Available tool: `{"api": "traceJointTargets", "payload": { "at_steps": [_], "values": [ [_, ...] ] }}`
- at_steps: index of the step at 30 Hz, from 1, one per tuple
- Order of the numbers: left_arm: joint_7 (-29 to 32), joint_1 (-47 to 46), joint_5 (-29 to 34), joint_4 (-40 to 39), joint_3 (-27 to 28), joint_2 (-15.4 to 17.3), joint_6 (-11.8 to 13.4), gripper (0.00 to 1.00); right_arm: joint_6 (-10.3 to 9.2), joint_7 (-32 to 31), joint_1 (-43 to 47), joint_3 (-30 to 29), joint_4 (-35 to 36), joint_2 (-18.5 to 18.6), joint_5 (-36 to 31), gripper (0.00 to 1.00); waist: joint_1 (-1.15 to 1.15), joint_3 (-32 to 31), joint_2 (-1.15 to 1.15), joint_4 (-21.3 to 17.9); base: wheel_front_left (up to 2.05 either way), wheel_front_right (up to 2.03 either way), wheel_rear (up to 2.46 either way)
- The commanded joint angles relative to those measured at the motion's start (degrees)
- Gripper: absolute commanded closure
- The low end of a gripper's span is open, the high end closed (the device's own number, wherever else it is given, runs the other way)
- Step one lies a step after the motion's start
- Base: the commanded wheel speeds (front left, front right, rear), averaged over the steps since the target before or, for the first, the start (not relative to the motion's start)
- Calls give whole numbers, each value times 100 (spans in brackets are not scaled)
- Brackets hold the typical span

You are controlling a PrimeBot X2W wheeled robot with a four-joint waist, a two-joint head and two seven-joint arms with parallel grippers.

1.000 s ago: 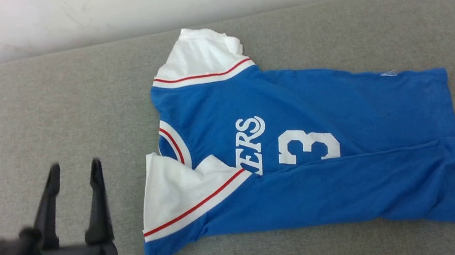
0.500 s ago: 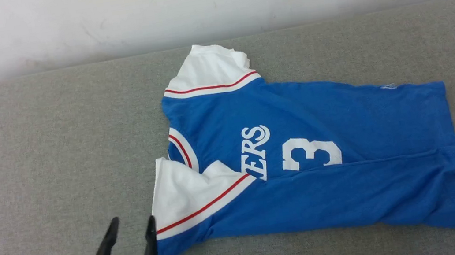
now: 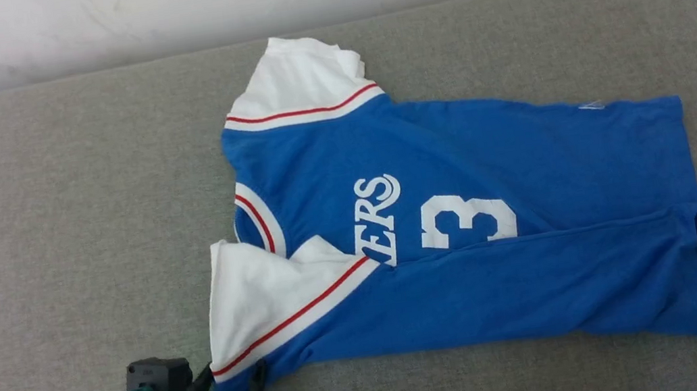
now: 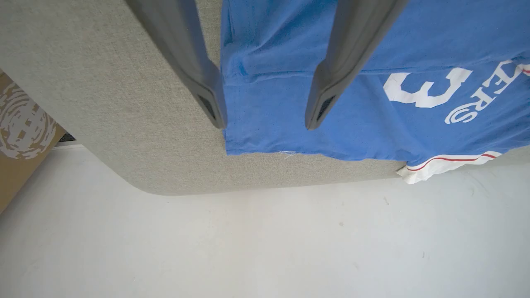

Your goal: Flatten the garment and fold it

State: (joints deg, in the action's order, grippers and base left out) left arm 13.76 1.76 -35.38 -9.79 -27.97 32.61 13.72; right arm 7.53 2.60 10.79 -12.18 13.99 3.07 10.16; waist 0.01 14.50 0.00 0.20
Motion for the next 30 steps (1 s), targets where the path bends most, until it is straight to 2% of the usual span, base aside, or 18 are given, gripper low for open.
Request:
{"api": "traceJointTargets", "payload": {
  "at_steps": [1, 2, 3, 4, 5, 11, 14, 16, 19, 23, 26, 30],
  "values": [
    [60, -51, -88, 37, 12, -50, 39, 0, -4, 35, -62, 21, -16, -17, 10, 0, -1, 113, 0, -65, 0, 0, 0],
    [116, -44, -194, 54, 23, -106, 41, 0, -4, 42, -77, 31, -30, -17, 18, 0, -1, 146, 0, -75, 0, 0, 0],
    [146, -53, -275, 82, 38, -155, 43, 9, -4, 41, -94, 47, -45, -17, 23, 0, -1, 174, 0, -83, 0, 0, 0],
    [175, -73, -313, 129, 33, -178, 30, 59, -4, 38, -113, 61, -57, -18, 21, 0, -1, 198, 0, -88, 0, 0, 0],
    [199, -95, -355, 178, 23, -206, 9, 100, -4, 36, -133, 75, -64, -18, 13, 0, -1, 217, 0, -91, 0, 0, 0],
    [22, -214, -497, 309, 121, -301, -114, 100, -4, -230, -333, 266, 34, 205, 0, 0, -1, 285, 0, -110, 0, 0, 0],
    [-63, -150, -524, 155, 242, -251, -47, 100, -4, -693, -384, 294, 125, 413, 243, 0, -1, 301, 0, -109, 0, 0, 0],
    [-82, -78, -532, 14, 297, -200, -1, 100, -4, -1178, -364, 116, 168, 450, 405, 0, -1, 313, 0, -93, 0, 0, 0],
    [-122, 1, -538, -178, 349, -167, 55, 100, -4, -2015, -270, -316, 208, 347, 531, 0, -1, 327, 0, -49, 0, 0, 0],
    [-122, 40, -514, -354, 343, -143, 93, 100, -4, -2991, -73, -609, 264, 189, 475, 0, -1, 364, 0, 11, 0, 0, 0],
    [-107, 45, -499, -414, 332, -132, 117, 100, -4, -3483, 47, -728, 243, 56, 469, 0, -1, 385, 0, 40, 0, 0, 0],
    [-88, 52, -472, -458, 312, -121, 153, 100, -4, -3722, 103, -693, 210, -7, 555, 0, -1, 413, 0, 38, 0, 0, 0]
  ]
}}
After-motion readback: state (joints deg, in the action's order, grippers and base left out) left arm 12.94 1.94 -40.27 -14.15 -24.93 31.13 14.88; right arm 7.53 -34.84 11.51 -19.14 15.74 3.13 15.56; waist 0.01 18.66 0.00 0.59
